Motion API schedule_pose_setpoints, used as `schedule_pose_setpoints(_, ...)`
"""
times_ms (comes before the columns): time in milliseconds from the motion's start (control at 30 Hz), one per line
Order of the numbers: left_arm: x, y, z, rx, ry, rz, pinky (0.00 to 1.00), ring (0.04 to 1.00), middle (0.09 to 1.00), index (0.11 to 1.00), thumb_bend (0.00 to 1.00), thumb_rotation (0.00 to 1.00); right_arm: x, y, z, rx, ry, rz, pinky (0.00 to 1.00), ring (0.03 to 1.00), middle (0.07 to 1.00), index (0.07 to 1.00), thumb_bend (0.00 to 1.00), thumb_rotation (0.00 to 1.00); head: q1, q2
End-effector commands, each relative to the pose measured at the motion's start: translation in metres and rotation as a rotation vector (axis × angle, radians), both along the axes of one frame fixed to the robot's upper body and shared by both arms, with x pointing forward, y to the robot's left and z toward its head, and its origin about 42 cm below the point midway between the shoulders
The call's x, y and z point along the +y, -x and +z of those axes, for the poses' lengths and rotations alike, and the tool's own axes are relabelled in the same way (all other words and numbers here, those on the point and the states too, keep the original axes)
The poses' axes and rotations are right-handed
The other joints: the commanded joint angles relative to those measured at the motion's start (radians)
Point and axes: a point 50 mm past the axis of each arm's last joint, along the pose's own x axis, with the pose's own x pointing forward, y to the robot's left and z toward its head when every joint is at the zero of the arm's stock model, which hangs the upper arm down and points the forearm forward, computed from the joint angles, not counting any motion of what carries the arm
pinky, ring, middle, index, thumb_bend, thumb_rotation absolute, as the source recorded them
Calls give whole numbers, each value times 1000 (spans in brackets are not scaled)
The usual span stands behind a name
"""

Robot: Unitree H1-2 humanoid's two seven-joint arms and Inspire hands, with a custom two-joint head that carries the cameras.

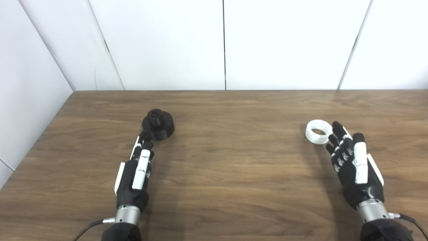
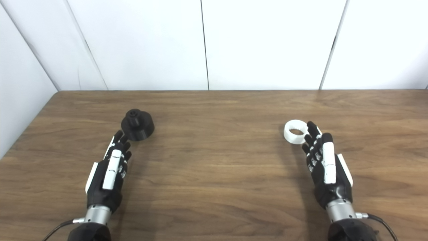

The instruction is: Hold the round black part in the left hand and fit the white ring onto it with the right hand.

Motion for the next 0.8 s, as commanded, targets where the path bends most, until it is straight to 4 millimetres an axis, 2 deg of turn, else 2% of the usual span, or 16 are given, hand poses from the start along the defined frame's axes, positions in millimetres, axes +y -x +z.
schedule_pose_setpoints(0,12,-14,22,-36,-242,21,978,997,1000,1000,674,452,3,-9,19,-79,-2,23,1000,1000,1000,956,620,1000,1,0)
schedule_pose_setpoints(33,16,-17,25,-33,-325,28,954,991,1000,1000,705,409,4,-9,19,-79,-7,24,1000,1000,1000,956,618,1000,5,4)
schedule_pose_setpoints(100,22,-21,30,-31,-444,39,973,999,1000,1000,788,328,5,-9,19,-77,-18,26,1000,1000,1000,954,612,1000,4,3)
schedule_pose_setpoints(267,32,-35,44,23,-727,68,932,1000,1000,1000,886,238,3,-9,18,-69,-55,42,1000,1000,1000,955,622,1000,3,1)
schedule_pose_setpoints(467,45,-60,62,43,-821,22,939,1000,1000,1000,932,216,3,-8,18,-62,-68,44,1000,1000,1000,953,623,1000,2,-4)
schedule_pose_setpoints(567,50,-77,72,56,-863,-1,923,1000,1000,1000,951,234,5,-8,19,-59,-64,43,1000,1000,1000,946,620,1000,-1,-5)
schedule_pose_setpoints(767,59,-106,86,81,-932,-25,952,1000,1000,1000,972,252,6,-7,19,-54,-52,50,996,1000,998,943,624,1000,-4,-7)
